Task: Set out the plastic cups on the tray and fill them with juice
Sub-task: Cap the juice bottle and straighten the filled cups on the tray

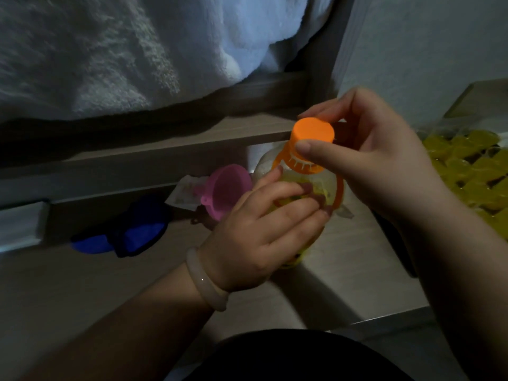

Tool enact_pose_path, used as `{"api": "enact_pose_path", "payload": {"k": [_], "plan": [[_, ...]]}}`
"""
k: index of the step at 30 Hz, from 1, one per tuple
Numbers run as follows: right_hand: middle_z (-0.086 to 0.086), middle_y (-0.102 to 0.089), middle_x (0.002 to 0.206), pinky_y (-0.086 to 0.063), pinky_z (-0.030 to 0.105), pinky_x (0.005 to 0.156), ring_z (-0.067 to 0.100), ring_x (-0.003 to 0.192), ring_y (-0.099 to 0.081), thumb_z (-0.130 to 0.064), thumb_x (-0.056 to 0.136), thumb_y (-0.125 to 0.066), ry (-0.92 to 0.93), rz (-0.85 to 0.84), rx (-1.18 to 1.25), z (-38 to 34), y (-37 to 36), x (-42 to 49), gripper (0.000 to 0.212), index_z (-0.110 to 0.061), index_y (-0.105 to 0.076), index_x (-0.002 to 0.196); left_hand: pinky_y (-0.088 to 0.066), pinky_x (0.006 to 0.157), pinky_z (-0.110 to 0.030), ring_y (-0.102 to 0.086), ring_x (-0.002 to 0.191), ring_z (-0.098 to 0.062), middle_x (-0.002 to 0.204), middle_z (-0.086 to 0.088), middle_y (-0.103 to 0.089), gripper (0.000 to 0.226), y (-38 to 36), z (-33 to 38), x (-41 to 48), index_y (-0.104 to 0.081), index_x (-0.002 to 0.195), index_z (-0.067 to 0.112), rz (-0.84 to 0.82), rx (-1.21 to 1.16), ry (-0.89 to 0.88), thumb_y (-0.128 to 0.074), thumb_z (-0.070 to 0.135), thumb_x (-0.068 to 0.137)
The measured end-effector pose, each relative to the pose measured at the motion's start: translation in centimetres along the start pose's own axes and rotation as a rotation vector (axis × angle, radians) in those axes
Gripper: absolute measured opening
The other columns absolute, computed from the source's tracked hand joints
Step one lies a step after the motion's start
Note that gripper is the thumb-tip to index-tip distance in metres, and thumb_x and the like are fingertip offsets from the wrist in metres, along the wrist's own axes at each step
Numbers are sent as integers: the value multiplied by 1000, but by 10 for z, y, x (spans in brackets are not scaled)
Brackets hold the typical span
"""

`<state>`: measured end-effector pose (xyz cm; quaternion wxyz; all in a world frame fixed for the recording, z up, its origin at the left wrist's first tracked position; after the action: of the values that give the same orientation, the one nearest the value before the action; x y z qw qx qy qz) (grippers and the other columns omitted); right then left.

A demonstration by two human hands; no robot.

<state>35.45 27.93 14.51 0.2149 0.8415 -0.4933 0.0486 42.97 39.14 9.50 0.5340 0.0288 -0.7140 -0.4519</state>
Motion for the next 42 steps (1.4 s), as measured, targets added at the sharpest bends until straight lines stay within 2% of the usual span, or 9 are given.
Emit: {"api": "enact_pose_path", "payload": {"k": [4,9,11,15,18,23,28,36,42], "plan": [[-8,-68,95,-57,38,80,3,88,-66,-55,61,-77,-24,141,-170,2,2,-5,45,-32,-53,90,-36,105,-55,-51,116,-32,122,-11,-55,30,0,-1,-1,-52,124,6,-3,16,-2,-58,11,95],[-7,-57,129,-51,36,95,9,114,-60,-47,75,-67,44,19,-86,1,1,-10,59,-35,-48,129,-37,103,-59,-55,115,-34,115,-18,-66,25,0,1,2,-57,119,3,-15,2,-12,-58,11,95],[-9,-52,137,-44,23,100,3,120,-53,-39,84,-57,164,-36,-329,-13,3,-10,57,-28,-47,138,-39,101,-60,-56,115,-35,114,-19,-67,23,0,2,3,-61,116,1,-11,-11,-14,-58,11,95],[-2,-62,123,-46,24,88,6,106,-55,-38,90,-48,350,-130,-716,-33,2,-9,47,-18,-57,132,-38,103,-58,-53,116,-33,113,-18,-67,27,1,4,3,-56,118,3,3,-4,-8,-62,12,93],[0,-66,105,-46,31,69,13,87,-59,-53,86,-44,364,-143,-925,-42,2,-4,47,-22,-62,117,-38,104,-56,-52,117,-32,117,-15,-64,29,2,5,4,-55,121,4,0,1,-13,-61,13,94],[-1,-57,92,-46,37,65,23,83,-54,-72,75,-34,297,-146,-1184,-52,-1,6,63,-23,-56,109,-39,104,-54,-52,114,-32,119,-10,-53,24,3,6,7,-55,120,5,1,-7,-15,-50,15,100],[1,-58,87,-34,31,55,21,68,-47,-60,87,-20,407,-217,-1217,-54,-12,9,54,-23,-53,108,-35,107,-51,-50,113,-29,120,-8,-53,25,2,3,6,-55,121,6,-16,27,6,-53,13,97],[-7,-9,53,-5,20,48,13,43,-6,-48,84,-46,272,61,-1275,-55,-16,11,38,-15,-31,72,-34,108,-47,-49,106,-30,115,-8,-52,20,4,8,6,-55,116,6,18,41,1,-46,14,100],[-4,-25,54,-9,19,47,19,45,-23,-53,85,-44,387,-13,-1214,-50,-11,5,38,-15,-44,77,-43,98,-46,-58,102,-30,109,-13,-65,27,11,6,11,-67,113,1,29,-77,53,-66,8,88]]}}
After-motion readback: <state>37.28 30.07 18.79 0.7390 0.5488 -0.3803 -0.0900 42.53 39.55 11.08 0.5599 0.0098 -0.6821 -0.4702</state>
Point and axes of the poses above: each hand's wrist, its own x-axis towards the middle knuckle, its own y-axis out of the back of the hand, z = x × y, the point moved 8 cm from there along x, towards the middle knuckle
